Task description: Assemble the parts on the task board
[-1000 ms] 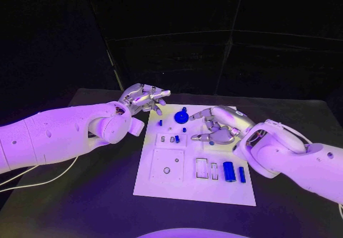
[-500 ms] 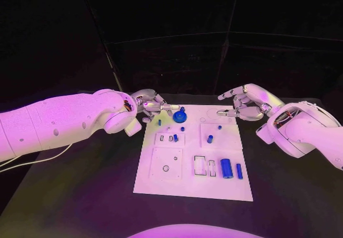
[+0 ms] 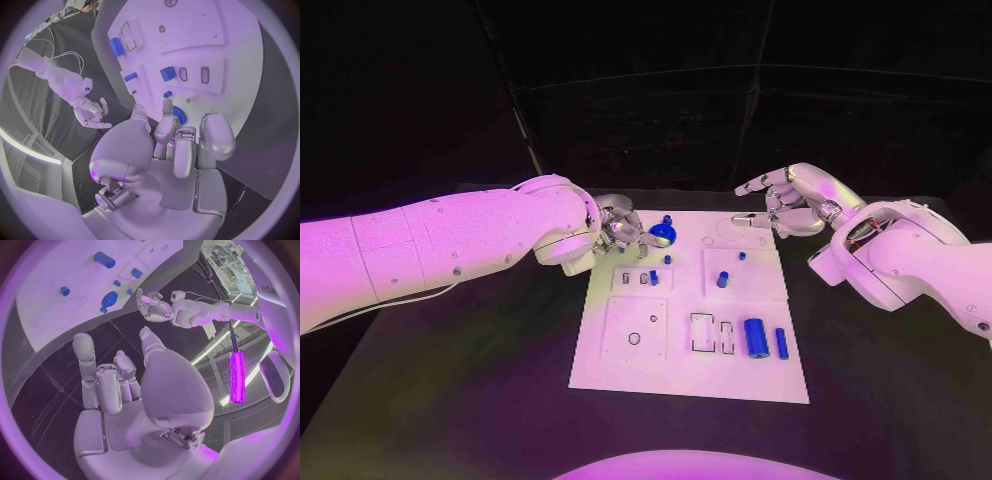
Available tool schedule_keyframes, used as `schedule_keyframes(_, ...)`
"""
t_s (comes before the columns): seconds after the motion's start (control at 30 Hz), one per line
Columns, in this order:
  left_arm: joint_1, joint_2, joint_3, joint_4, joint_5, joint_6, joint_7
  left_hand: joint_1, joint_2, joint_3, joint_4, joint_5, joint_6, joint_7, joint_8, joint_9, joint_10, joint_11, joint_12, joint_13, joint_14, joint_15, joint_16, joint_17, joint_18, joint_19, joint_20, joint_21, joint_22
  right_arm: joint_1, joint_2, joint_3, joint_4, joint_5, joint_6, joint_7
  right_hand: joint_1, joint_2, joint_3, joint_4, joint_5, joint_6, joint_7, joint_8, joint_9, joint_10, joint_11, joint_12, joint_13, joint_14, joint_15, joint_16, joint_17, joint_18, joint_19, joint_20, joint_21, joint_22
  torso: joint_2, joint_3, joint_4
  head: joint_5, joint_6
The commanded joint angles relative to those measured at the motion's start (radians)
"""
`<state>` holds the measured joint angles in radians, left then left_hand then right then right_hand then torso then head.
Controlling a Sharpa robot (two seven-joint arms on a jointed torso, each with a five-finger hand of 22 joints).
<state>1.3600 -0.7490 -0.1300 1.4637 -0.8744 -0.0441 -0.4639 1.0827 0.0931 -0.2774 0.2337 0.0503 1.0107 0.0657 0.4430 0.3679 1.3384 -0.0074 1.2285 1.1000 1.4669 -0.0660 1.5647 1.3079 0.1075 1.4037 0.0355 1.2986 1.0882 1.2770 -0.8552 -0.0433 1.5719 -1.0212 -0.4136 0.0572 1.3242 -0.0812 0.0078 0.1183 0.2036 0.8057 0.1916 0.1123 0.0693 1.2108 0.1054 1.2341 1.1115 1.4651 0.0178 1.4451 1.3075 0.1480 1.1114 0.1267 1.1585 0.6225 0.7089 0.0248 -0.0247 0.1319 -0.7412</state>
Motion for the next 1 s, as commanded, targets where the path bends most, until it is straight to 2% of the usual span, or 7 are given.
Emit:
schedule_keyframes(0.03, 0.004, 0.016, -0.003, -0.009, -0.064, 0.063, -0.071, 0.000, 0.004, -0.004, 0.014, -0.003, -0.004, -0.005, 0.011, 0.010, 0.005, -0.005, 0.010, 0.008, 0.104, -0.009, 0.006, 0.263, -0.020, -0.005, -0.002, 0.010, 0.011, 0.002, 0.003, 0.001, -0.003, 0.025, 0.004, -0.004, -0.003, 0.009, -0.001, 0.003, 0.003, -0.002, 0.001, 0.002, -0.001, -0.007, -0.002, -0.005, -0.001, 0.046, 0.005, -0.004, 0.019, 0.016, -0.006, 0.001, -0.005, -0.001, 0.001, -0.0008, 0.0019, -0.001, 0.000)
schedule_keyframes(0.27, 0.006, 0.046, -0.014, -0.026, -0.071, 0.105, -0.093, 0.002, 0.005, -0.015, 0.027, -0.003, -0.004, -0.009, 0.029, 0.028, 0.010, -0.008, 0.018, 0.019, 0.104, -0.012, 0.006, 0.263, -0.021, -0.005, -0.004, 0.017, 0.020, 0.002, 0.011, 0.001, -0.009, 0.026, 0.005, -0.007, -0.004, 0.009, -0.002, 0.004, 0.004, -0.002, 0.001, 0.003, -0.001, -0.008, -0.002, -0.006, -0.003, 0.045, 0.005, -0.005, 0.017, 0.016, -0.007, 0.001, -0.007, -0.003, 0.002, -0.0015, 0.0026, 0.001, -0.004)
schedule_keyframes(0.43, 0.006, 0.060, -0.021, -0.034, -0.072, 0.134, -0.100, 0.006, 0.006, -0.019, 0.032, -0.003, -0.007, -0.010, 0.037, 0.036, 0.012, -0.009, 0.021, 0.024, 0.104, -0.013, 0.006, 0.263, -0.022, -0.005, -0.005, 0.022, 0.028, 0.002, 0.014, 0.001, -0.013, 0.026, 0.007, -0.009, -0.004, 0.009, -0.002, 0.004, 0.004, -0.002, 0.001, 0.003, -0.001, -0.008, -0.002, -0.006, -0.003, 0.045, 0.005, -0.005, 0.017, 0.016, -0.007, 0.001, -0.007, -0.003, 0.001, -0.0013, 0.0007, 0.004, -0.008)
schedule_keyframes(0.6, 0.006, 0.066, -0.025, -0.037, -0.072, 0.145, -0.102, 0.010, 0.007, -0.021, 0.034, -0.003, -0.009, -0.011, 0.042, 0.042, 0.013, -0.010, 0.024, 0.028, 0.104, -0.013, 0.006, 0.263, -0.022, -0.004, -0.005, 0.024, 0.032, 0.002, 0.015, 0.001, -0.016, 0.026, 0.008, -0.010, -0.004, 0.009, -0.003, 0.005, 0.004, -0.002, 0.001, 0.003, -0.001, -0.008, -0.002, -0.006, -0.004, 0.045, 0.005, -0.006, 0.016, 0.016, -0.008, 0.001, -0.008, -0.005, 0.002, -0.0022, 0.0012, 0.001, -0.008)
schedule_keyframes(0.73, 0.006, 0.069, -0.027, -0.038, -0.072, 0.154, -0.103, 0.014, 0.008, -0.023, 0.035, -0.003, -0.011, -0.011, 0.047, 0.047, 0.015, -0.011, 0.026, 0.031, 0.104, -0.014, 0.006, 0.263, -0.023, -0.004, -0.006, 0.027, 0.036, 0.002, 0.015, 0.001, -0.018, 0.026, 0.009, -0.011, -0.004, 0.010, -0.004, 0.006, 0.006, -0.003, 0.001, 0.004, -0.001, -0.008, -0.002, -0.007, -0.004, 0.045, 0.004, -0.007, 0.015, 0.016, -0.008, 0.001, -0.009, -0.006, 0.001, -0.0009, 0.0016, 0.003, -0.012)
schedule_keyframes(1.0, 0.006, 0.081, -0.032, -0.042, -0.072, 0.172, -0.105, 0.018, 0.009, -0.024, 0.036, -0.003, -0.012, -0.012, 0.051, 0.053, 0.015, -0.011, 0.027, 0.033, 0.104, -0.014, 0.006, 0.263, -0.023, -0.004, -0.006, 0.029, 0.039, 0.002, 0.021, 0.001, -0.023, 0.026, 0.012, -0.013, -0.002, 0.011, -0.005, 0.007, 0.010, -0.003, 0.001, 0.005, -0.001, -0.009, -0.002, -0.007, -0.006, 0.045, 0.004, -0.008, 0.014, 0.017, -0.008, 0.001, -0.010, -0.007, 0.001, -0.0014, 0.0018, 0.003, -0.011)
